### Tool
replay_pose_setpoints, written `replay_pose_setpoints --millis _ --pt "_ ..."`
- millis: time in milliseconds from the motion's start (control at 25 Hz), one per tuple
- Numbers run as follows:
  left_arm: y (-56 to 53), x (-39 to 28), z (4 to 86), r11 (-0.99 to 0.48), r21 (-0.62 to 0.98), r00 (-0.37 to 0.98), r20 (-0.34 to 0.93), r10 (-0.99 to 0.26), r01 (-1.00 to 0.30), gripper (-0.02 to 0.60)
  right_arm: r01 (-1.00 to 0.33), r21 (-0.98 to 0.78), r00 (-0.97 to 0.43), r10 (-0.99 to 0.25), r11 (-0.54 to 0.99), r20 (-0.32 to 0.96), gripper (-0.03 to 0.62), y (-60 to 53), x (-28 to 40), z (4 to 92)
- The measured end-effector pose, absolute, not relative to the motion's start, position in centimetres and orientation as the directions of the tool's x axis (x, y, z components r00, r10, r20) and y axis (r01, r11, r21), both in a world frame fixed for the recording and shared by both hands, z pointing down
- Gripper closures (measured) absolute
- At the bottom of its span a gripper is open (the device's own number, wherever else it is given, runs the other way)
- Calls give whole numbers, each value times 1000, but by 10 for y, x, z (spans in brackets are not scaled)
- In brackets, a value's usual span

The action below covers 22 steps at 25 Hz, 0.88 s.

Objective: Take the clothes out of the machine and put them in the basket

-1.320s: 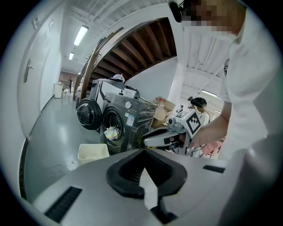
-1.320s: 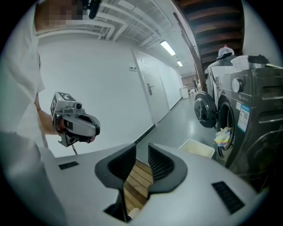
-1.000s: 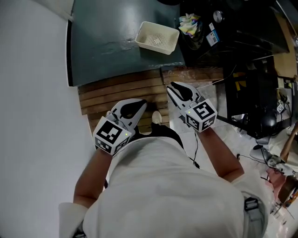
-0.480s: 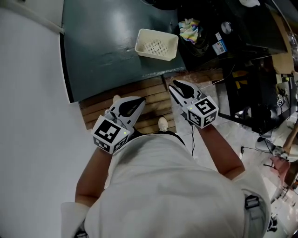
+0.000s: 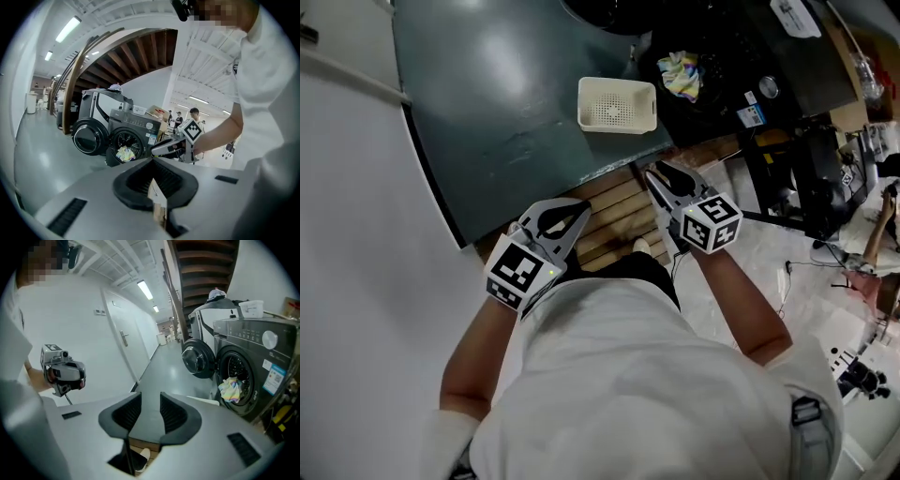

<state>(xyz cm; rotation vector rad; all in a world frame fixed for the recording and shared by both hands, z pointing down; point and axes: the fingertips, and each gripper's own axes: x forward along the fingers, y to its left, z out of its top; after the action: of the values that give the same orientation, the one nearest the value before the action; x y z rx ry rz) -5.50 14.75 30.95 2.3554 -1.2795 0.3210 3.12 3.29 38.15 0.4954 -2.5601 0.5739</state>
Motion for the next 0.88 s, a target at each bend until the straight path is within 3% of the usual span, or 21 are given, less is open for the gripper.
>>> replay_pose_setpoints --millis 200,440,880 --pt "138 -98 291 -558 250 609 406 -682 -791 586 -537 -293 -779 -331 791 533 477 15 9 357" --pt "115 -100 278 -578 305 654 367 -662 -757 586 -636 -291 -723 -419 715 549 478 -31 22 353" --pt "16 -100 318 -612 374 717 410 -565 -696 586 -803 -296 -576 -547 517 607 411 -201 33 453"
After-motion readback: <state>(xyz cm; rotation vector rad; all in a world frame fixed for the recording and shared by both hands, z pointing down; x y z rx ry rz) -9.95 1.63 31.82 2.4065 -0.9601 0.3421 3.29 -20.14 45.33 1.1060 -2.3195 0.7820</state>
